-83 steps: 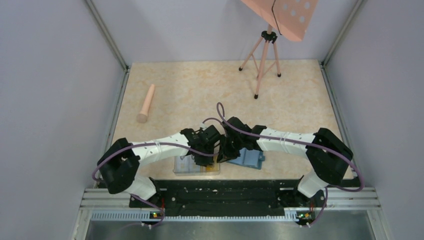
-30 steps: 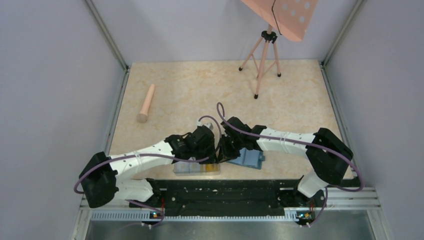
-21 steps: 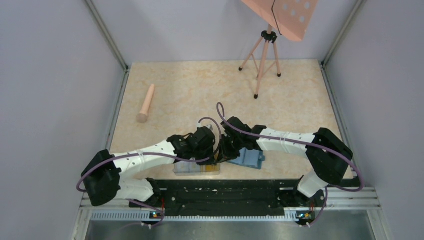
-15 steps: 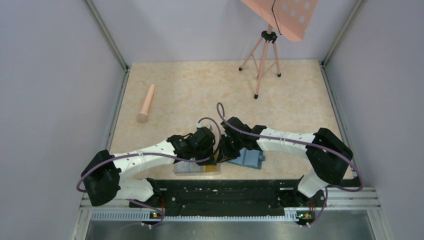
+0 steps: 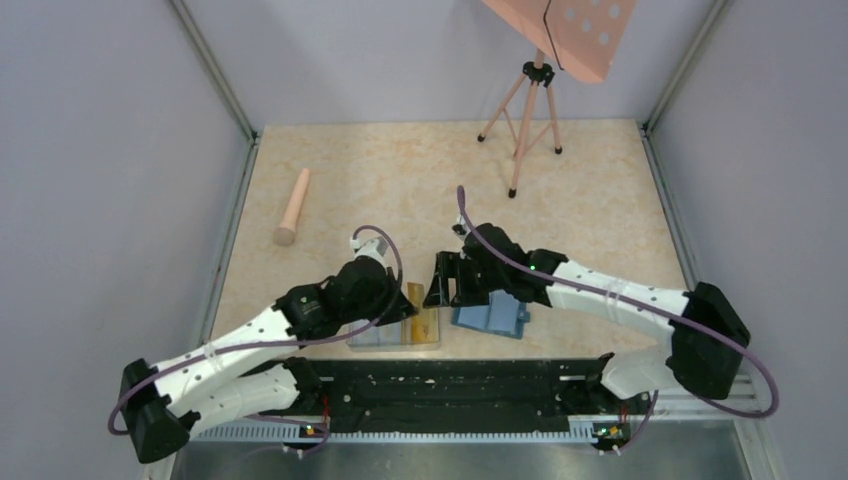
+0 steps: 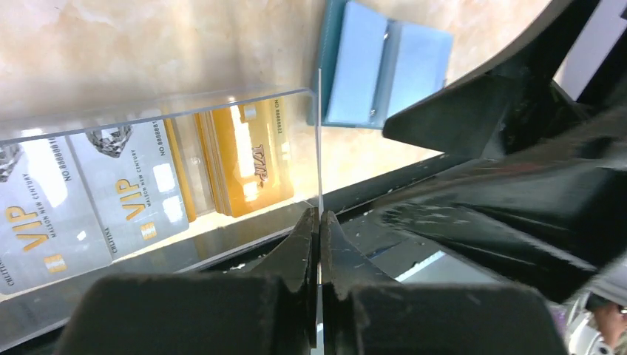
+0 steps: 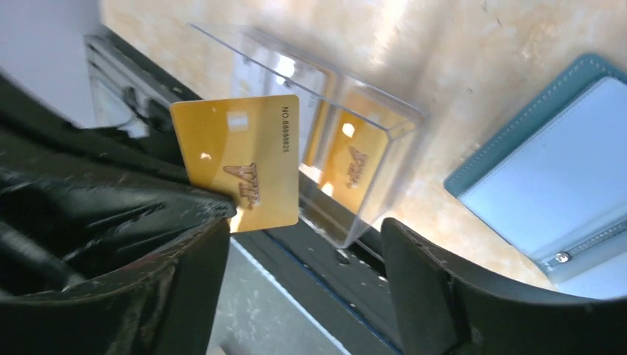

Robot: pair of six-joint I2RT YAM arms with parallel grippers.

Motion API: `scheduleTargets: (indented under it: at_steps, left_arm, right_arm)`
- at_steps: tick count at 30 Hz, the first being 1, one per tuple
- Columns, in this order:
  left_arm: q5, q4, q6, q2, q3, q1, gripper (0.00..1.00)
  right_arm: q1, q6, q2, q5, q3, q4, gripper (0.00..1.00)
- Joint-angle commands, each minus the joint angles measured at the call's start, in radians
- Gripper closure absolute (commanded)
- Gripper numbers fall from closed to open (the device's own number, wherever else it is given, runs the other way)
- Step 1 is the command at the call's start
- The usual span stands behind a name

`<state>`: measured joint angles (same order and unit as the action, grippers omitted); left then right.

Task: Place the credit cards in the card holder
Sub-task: Pick up the credit card from the storage box, then insert the credit card into the card holder.

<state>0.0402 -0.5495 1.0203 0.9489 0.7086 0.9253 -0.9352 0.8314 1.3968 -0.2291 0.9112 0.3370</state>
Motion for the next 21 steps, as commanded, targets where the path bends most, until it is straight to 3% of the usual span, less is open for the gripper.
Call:
scheduleTargets:
  at_steps: [1, 8, 15, 18, 21]
  left_arm:
    - [0.032, 0.036, 0.033, -0.156, -0.049, -0.030, 1.00]
    - [-0.161, 0.234, 0.081, -0.311, -0.141, -0.108, 1.00]
    - [-0.345, 0.501, 0.150, -0.273, -0.211, -0.125, 1.00]
    - [-0.373, 0.536, 0.159, -0.253, -0.212, -0.128, 1.00]
    - [-0.381, 0.536, 0.175, -0.237, -0.214, -0.132, 1.00]
  right_arm:
    - [-0.007, -0.012, -0.151, 0.045, 0.000, -0.031, 0.21]
    - [0.090, 0.099, -0.269, -0.175, -0.148, -0.225, 0.17]
    - [0.117, 0.239, -0.244, -0.332, -0.234, -0.477, 0.27]
    - [0.118, 0.297, -0.226, -0.369, -0.251, -0.597, 0.40]
    - [0.118, 0.328, -0.213, -0.379, -0.251, -0.637, 0.65]
